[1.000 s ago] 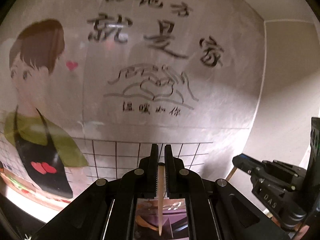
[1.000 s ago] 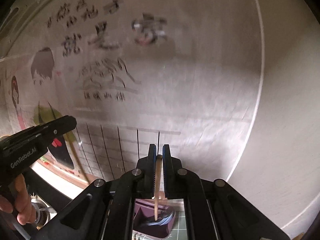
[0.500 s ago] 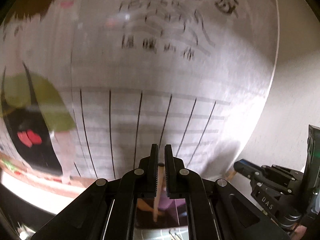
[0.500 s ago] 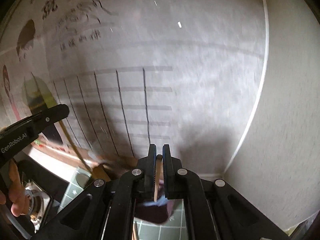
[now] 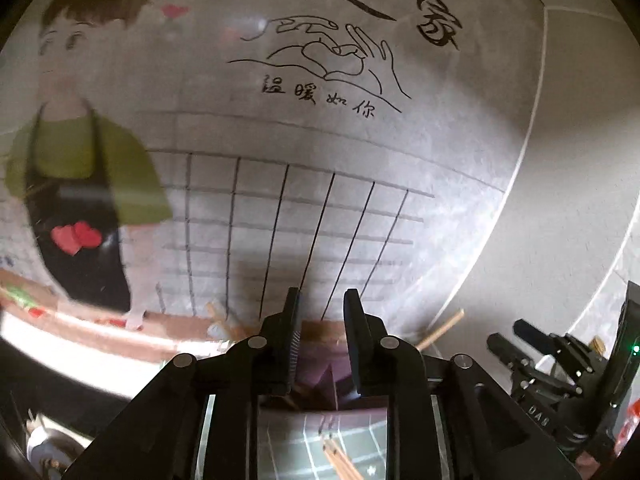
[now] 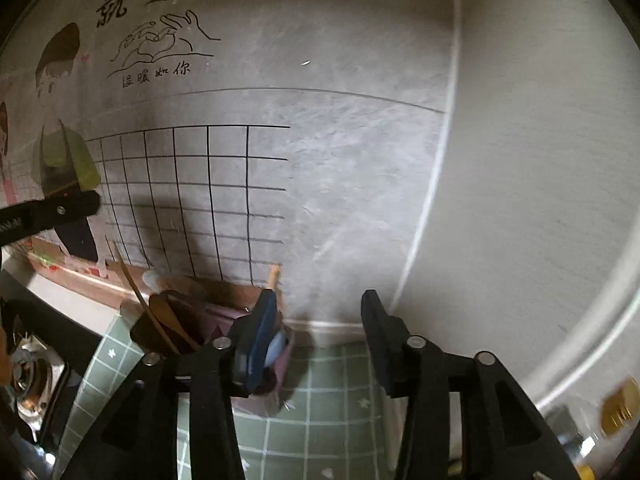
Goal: Organize utensils
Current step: 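Lower both chopsticks into the purple holder and open both grippers, then grasp a wooden chopstick with the right gripper while the left tool approaches another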
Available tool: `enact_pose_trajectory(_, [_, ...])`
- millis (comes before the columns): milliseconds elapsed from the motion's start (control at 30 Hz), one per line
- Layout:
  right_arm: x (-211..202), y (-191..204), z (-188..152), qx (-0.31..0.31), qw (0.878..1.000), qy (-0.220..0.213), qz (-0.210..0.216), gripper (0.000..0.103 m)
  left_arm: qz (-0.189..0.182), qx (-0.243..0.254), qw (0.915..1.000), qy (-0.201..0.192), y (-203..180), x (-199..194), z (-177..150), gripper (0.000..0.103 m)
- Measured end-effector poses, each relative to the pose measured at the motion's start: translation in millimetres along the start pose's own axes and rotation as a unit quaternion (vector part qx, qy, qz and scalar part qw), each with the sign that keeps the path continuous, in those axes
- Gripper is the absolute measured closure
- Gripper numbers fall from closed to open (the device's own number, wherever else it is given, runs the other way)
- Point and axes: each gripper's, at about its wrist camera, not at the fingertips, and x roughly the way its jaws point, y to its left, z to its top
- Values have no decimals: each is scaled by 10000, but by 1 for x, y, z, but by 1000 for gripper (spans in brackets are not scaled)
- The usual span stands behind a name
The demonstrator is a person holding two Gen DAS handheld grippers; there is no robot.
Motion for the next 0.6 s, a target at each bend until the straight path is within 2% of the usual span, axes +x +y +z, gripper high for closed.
enact_pose_trajectory(167, [-30,-4,-26,-97,9996,60,-250,60,316,44,9993,217,1,-24,-42,80])
enact_pose_trajectory(333, [-53,-2,-66,-140,9993,234,-241,59,383,-13,9961,795,4,-33,-109,80])
enact_pose_trajectory(400, [-60,0,-82,-154,9992,354,-110,59,323,12,9941,1037,3,-40,-138,80])
enact_pose_trajectory(600, [-74,7,-134,-132,9932,890,744,59,305,51,9892,1429,-4,-59,-206,80])
